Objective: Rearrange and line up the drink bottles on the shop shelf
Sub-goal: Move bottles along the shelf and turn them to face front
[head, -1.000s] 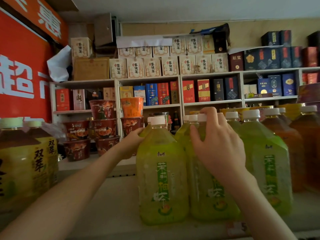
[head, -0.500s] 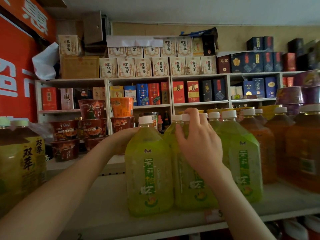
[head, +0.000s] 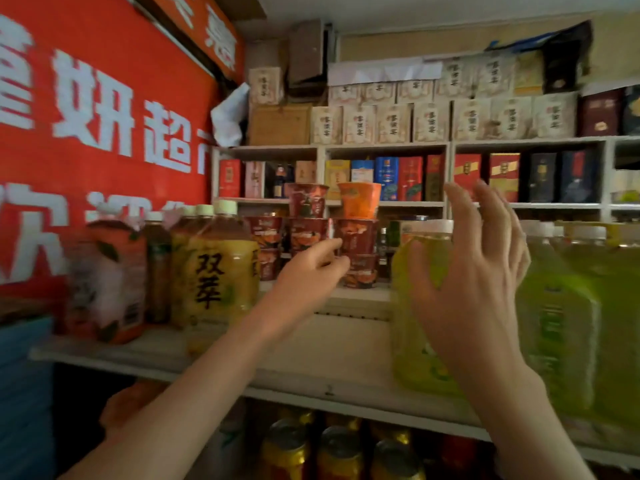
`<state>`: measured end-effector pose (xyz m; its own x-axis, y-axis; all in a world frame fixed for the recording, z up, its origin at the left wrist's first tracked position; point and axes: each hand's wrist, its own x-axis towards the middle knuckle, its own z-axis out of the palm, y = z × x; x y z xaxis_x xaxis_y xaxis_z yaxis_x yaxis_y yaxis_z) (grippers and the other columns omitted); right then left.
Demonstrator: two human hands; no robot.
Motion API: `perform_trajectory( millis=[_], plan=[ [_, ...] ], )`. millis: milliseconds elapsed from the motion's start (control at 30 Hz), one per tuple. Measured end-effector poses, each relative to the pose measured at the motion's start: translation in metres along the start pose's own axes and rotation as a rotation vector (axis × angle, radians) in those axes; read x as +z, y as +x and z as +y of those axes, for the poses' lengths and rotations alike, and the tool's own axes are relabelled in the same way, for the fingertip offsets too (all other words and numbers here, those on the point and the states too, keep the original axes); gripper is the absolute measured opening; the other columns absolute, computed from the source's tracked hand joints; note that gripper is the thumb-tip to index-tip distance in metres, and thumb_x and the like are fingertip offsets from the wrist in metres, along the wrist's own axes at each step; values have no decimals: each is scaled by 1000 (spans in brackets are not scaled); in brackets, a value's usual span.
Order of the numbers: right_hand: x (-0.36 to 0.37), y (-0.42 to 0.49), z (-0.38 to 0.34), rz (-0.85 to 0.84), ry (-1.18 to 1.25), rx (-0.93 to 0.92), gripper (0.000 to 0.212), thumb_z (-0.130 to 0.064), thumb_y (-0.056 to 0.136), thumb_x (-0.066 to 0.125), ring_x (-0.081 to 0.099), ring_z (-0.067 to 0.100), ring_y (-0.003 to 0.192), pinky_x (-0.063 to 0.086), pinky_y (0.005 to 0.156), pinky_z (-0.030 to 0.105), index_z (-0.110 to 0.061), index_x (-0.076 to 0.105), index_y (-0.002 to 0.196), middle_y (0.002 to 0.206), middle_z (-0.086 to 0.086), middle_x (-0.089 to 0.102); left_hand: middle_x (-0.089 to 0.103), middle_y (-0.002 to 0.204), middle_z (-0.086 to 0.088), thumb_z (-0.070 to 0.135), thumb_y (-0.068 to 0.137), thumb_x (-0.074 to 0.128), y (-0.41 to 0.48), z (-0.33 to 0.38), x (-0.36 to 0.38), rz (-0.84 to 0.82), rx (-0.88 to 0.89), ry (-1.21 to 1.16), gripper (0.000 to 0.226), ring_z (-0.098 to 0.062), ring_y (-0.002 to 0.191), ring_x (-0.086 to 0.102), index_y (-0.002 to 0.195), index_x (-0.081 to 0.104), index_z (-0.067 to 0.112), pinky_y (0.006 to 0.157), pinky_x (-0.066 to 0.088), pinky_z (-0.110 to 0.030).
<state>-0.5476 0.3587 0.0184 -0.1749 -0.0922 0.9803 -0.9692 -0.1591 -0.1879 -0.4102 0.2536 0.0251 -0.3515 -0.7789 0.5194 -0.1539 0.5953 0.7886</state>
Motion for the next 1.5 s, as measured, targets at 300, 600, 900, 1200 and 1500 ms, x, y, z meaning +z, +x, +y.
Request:
perform_trajectory(
  millis=[300, 600, 900, 1200, 1500],
  plan=[
    [67, -50, -113, -295, 321, -95, 54, -21, 88, 57, 27, 19, 135, 16, 109, 30, -12, 39, 138, 141, 5, 40, 54, 117, 29, 42, 93, 51, -90, -37, -109, 294, 52, 59, 27, 13, 108, 49, 120, 53, 43, 80, 39, -9],
    [117, -88, -173, -456, 473, -190, 50, -8, 88, 60, 35, 7, 126, 32, 104, 28, -14, 45, 135, 135, -1, 46, 56, 113, 21, 23, 94, 55, -122, -111, -190, 508, -2, 102, 24, 14, 104, 50, 114, 56, 36, 70, 38, 4],
    [221, 14, -258, -721, 591, -45, 40, -14, 98, 40, 49, 18, 118, 38, 82, 14, -21, 43, 138, 137, 2, 46, 14, 152, -2, 48, 75, 71, -50, -119, -279, 630, 87, 579, 87, -23, 139, 14, 145, 20, 34, 109, 25, -41],
    [333, 49, -273, -1094, 255, 196, 33, -34, 94, 49, 59, 15, 80, 40, 60, 19, -6, 56, 111, 87, 3, 56, 16, 145, -5, 63, 61, 71, 6, -140, -290, 509, -18, 637, 105, -31, 132, 22, 141, 13, 27, 102, 33, -42],
    [348, 53, -280, -946, 212, 321, 28, -34, 86, 63, 52, 10, 55, 34, 43, 18, -13, 50, 72, 69, 1, 55, 10, 141, -6, 59, 67, 71, 9, -137, -294, 434, -98, 662, 104, -35, 130, 15, 139, 5, 24, 105, 28, -45]
  ],
)
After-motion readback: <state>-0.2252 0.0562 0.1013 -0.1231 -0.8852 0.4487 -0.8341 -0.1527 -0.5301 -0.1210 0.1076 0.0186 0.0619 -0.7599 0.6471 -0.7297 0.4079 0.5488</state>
